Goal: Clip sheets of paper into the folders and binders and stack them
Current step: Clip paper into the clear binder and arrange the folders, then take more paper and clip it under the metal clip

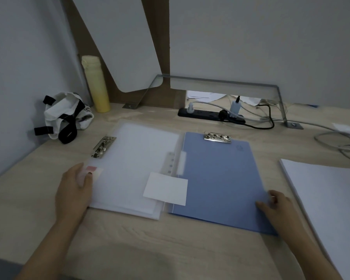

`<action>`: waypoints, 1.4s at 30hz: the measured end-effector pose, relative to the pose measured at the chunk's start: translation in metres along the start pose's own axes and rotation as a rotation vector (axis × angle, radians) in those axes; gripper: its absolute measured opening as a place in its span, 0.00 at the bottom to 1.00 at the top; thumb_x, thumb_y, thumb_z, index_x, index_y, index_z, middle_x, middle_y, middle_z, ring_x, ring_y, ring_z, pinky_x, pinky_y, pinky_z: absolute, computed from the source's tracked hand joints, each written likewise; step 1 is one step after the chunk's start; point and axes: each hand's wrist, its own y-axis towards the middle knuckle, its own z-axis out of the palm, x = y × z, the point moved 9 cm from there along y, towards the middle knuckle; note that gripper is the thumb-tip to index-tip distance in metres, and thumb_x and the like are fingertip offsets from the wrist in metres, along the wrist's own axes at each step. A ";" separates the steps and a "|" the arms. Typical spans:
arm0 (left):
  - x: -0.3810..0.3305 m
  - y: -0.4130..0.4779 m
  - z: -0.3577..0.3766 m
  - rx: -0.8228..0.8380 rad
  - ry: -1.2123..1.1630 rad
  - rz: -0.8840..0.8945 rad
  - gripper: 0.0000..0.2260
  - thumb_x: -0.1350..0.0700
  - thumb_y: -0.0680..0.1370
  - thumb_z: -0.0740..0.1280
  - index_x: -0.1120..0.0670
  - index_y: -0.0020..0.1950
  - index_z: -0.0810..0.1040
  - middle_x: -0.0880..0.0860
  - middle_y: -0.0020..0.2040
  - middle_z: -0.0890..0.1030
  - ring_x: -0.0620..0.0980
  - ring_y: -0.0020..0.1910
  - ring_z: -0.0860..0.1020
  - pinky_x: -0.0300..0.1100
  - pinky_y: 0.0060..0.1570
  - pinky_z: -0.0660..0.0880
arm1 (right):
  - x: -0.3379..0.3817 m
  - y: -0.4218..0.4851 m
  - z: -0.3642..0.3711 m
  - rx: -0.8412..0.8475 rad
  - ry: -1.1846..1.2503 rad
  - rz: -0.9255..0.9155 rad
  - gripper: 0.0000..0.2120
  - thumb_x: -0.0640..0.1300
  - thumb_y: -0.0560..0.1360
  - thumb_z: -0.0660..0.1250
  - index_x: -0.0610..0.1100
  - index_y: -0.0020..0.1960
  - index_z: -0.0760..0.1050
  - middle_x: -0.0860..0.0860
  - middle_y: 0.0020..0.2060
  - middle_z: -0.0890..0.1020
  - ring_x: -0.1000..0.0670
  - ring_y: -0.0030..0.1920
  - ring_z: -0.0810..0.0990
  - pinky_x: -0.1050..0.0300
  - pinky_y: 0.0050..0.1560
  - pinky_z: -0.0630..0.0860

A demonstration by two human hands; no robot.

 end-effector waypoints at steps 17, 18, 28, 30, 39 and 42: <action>-0.166 -0.113 0.097 0.380 -0.162 0.547 0.17 0.51 0.76 0.61 0.52 0.64 0.73 0.46 0.67 0.68 0.36 0.68 0.59 0.32 0.68 0.55 | -0.005 0.004 -0.062 -0.138 0.092 -0.152 0.15 0.38 0.76 0.62 0.39 0.62 0.75 0.39 0.59 0.75 0.44 0.52 0.76 0.57 0.50 0.68; -0.179 -0.128 0.113 0.475 -0.213 0.536 0.14 0.52 0.77 0.61 0.50 0.62 0.73 0.42 0.65 0.68 0.34 0.65 0.61 0.25 0.65 0.55 | -0.010 0.007 -0.071 -0.151 0.075 -0.149 0.14 0.38 0.76 0.62 0.40 0.61 0.75 0.39 0.59 0.75 0.43 0.54 0.77 0.56 0.51 0.68; -0.301 -0.274 0.243 1.154 -0.629 0.043 0.13 0.62 0.79 0.59 0.48 0.59 0.73 0.41 0.54 0.74 0.37 0.54 0.72 0.25 0.49 0.68 | -0.062 0.032 -0.118 -0.132 -0.279 -0.126 0.13 0.43 0.77 0.59 0.46 0.59 0.77 0.44 0.58 0.76 0.45 0.56 0.76 0.55 0.50 0.72; -0.308 -0.290 0.258 1.204 -0.642 -0.141 0.10 0.61 0.78 0.59 0.45 0.50 0.71 0.38 0.46 0.73 0.36 0.46 0.72 0.33 0.49 0.69 | -0.062 0.033 -0.116 -0.115 -0.335 -0.154 0.13 0.44 0.78 0.58 0.47 0.57 0.77 0.46 0.55 0.77 0.46 0.54 0.77 0.53 0.50 0.75; -0.305 -0.293 0.299 1.231 -0.634 -0.485 0.08 0.65 0.76 0.57 0.58 0.44 0.75 0.53 0.43 0.78 0.47 0.45 0.76 0.45 0.57 0.75 | -0.055 0.028 -0.117 -0.157 -0.403 -0.262 0.15 0.53 0.78 0.57 0.49 0.57 0.76 0.50 0.52 0.78 0.49 0.48 0.79 0.58 0.44 0.74; -0.314 -0.300 0.300 1.291 -0.609 -0.307 0.14 0.65 0.77 0.54 0.53 0.45 0.79 0.52 0.47 0.81 0.46 0.46 0.79 0.36 0.50 0.75 | -0.056 0.027 -0.120 -0.129 -0.313 -0.237 0.18 0.60 0.75 0.57 0.51 0.56 0.76 0.52 0.52 0.78 0.50 0.48 0.79 0.60 0.41 0.68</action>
